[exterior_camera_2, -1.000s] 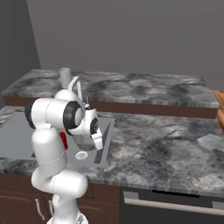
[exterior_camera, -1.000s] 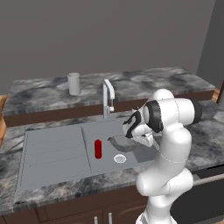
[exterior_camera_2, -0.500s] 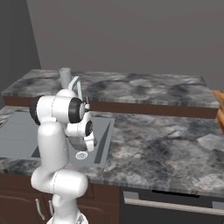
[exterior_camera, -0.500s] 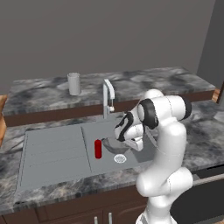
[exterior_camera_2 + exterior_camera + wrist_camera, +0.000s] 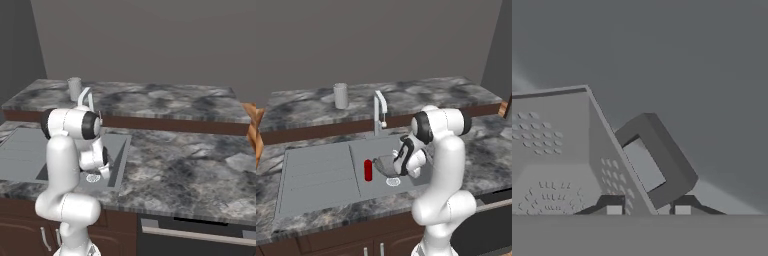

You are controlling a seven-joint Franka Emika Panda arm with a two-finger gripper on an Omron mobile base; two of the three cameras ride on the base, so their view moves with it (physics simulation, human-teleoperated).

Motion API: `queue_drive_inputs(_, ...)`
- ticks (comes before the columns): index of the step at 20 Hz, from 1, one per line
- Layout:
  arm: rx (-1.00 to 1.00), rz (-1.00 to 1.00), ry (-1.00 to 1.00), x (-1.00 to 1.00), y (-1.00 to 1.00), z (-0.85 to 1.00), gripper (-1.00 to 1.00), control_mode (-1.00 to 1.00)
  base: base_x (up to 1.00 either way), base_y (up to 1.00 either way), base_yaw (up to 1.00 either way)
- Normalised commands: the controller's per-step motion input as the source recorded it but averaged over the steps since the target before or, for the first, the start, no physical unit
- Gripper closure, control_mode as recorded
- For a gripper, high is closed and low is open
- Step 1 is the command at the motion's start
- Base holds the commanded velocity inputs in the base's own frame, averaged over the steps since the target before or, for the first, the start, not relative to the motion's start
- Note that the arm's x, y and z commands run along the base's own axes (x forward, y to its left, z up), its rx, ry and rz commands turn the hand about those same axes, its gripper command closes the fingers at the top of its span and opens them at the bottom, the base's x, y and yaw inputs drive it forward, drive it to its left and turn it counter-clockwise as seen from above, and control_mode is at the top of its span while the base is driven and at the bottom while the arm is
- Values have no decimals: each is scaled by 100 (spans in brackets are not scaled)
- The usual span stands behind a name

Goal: Pick the glass cup and colander and place them in the sink. Then turn on the water.

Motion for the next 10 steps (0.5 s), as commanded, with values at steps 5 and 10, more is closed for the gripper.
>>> queue_drive_inputs(5, -5, -2, 6, 31, 5, -20, 100, -100, 0, 0, 0)
queue_drive_inputs(10, -6, -5, 29, 41, 12, -16, 100, -100, 0, 0, 0)
